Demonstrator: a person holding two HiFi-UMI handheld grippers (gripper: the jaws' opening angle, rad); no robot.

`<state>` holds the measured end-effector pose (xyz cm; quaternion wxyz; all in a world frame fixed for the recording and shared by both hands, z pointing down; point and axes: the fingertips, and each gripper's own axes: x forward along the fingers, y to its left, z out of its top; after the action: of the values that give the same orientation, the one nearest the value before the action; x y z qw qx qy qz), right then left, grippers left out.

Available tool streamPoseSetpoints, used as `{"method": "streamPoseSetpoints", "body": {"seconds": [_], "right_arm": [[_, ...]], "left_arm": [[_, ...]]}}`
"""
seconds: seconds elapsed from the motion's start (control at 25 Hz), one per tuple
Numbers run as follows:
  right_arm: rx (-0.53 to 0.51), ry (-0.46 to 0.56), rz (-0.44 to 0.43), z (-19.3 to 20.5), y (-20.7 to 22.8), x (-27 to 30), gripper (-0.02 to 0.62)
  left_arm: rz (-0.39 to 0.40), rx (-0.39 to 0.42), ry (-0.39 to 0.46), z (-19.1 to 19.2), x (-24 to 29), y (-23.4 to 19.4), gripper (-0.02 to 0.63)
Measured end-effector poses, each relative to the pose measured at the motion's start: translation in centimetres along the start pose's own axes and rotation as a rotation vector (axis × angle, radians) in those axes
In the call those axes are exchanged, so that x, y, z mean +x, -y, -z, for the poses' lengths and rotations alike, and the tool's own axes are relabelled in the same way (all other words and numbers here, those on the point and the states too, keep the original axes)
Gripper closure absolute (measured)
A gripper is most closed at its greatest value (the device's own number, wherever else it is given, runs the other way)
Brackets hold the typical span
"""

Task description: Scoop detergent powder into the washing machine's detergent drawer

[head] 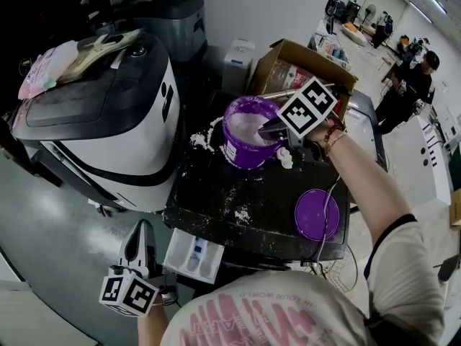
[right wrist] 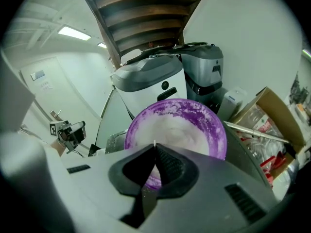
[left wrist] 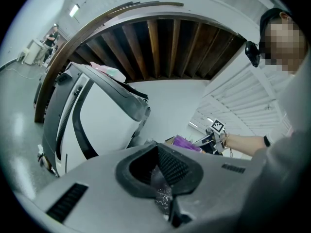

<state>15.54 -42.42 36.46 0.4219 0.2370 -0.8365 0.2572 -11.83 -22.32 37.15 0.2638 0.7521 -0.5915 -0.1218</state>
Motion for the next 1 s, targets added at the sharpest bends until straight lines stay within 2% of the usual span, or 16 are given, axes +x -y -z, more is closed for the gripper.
{"method": "streamPoseSetpoints", "body": {"seconds": [0.36,0.8,1.0], "right_arm": [[0.049,0.033,-0.026,-0.1,-0.5,-0.3,0.592],[0.209,0.147,-0.076,-0.7,-1.4,-0.9,0.592],[0.326,0.238,-0.096,-1.2,-1.8,-1.4,0.592]], "left_arm": [[0.002,0.002,0.002,0.0,-0.3,0.2,0.603],[0.000,0.004,0.009,0.0,-0.7,0.5,0.603],[0.005,0.001,0.009,0.3,-0.6,0.7,0.603]]}}
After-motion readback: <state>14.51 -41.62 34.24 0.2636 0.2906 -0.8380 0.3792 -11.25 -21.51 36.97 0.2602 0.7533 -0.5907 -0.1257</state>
